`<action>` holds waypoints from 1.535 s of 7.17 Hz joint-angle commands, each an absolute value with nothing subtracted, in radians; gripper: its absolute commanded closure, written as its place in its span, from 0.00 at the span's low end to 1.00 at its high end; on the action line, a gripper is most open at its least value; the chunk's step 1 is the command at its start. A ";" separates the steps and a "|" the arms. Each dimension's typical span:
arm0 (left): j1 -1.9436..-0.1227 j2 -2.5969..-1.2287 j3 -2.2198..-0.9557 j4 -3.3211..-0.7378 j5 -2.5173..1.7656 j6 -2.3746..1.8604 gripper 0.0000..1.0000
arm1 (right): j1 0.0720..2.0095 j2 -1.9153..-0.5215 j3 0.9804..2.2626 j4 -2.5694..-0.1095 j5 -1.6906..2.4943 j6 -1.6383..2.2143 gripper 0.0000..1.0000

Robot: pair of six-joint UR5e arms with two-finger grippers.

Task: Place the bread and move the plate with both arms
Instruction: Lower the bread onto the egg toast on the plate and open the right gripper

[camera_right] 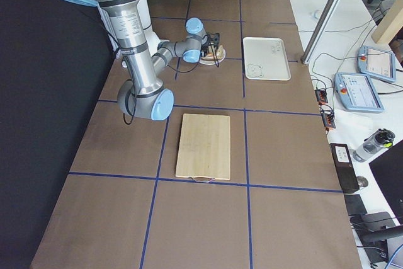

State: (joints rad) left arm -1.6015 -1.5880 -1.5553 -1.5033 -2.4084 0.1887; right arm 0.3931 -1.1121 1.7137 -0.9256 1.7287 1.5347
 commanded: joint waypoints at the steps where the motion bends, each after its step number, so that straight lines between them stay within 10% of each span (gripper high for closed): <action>1: -1.601 -1.589 -1.554 -1.503 -2.408 0.189 0.00 | 0.397 -1.117 1.709 -0.920 1.721 1.528 1.00; 4: -1.601 -1.589 -1.555 -1.503 -2.408 0.189 0.00 | 0.414 -1.117 1.709 -0.925 1.721 1.529 0.91; 5: -1.601 -1.589 -1.557 -1.503 -2.408 0.189 0.00 | 0.416 -1.115 1.709 -0.927 1.723 1.535 0.13; 6: -1.601 -1.589 -1.562 -1.503 -2.408 0.189 0.00 | 0.413 -1.109 1.707 -0.928 1.707 1.543 0.00; 11: -1.576 -1.601 -1.722 -1.505 -2.408 0.038 0.00 | 0.570 -1.117 1.726 -0.975 1.813 1.526 0.00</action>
